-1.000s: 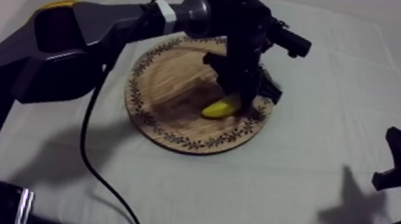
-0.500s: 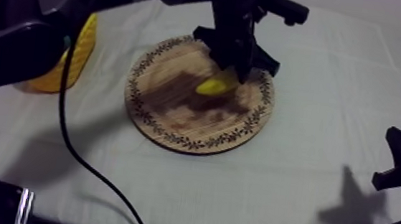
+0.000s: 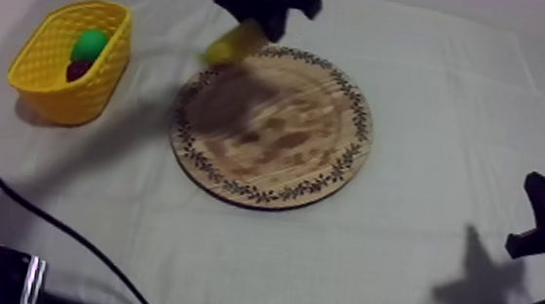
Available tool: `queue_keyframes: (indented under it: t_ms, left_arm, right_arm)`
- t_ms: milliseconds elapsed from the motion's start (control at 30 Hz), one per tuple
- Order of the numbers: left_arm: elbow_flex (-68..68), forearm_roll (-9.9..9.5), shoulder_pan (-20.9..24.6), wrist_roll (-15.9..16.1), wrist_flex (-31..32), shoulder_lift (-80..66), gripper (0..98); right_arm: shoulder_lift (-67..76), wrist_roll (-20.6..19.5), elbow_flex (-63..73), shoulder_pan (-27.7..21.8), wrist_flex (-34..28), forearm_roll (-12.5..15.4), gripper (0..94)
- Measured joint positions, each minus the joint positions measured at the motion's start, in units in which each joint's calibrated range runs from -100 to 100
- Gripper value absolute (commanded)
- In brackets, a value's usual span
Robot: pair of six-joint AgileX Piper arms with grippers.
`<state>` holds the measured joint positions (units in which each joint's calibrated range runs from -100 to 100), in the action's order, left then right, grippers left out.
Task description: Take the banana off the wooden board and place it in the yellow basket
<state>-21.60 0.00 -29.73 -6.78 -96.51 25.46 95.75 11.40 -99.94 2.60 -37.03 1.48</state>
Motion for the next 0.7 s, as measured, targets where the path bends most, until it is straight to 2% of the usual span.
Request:
queue_keyframes:
  t_ms: [433,700]
  left_arm:
    - [19.9,-4.78,7.3,3.7,-3.0,-22.4,18.7]
    - [24.6,-7.40,13.0,3.7,-1.9,-29.7,16.7]
  right_arm:
    - [0.0,0.0,0.0,0.0,0.0,0.0,0.3]
    - [0.0,0.0,0.0,0.0,0.0,0.0,0.3]
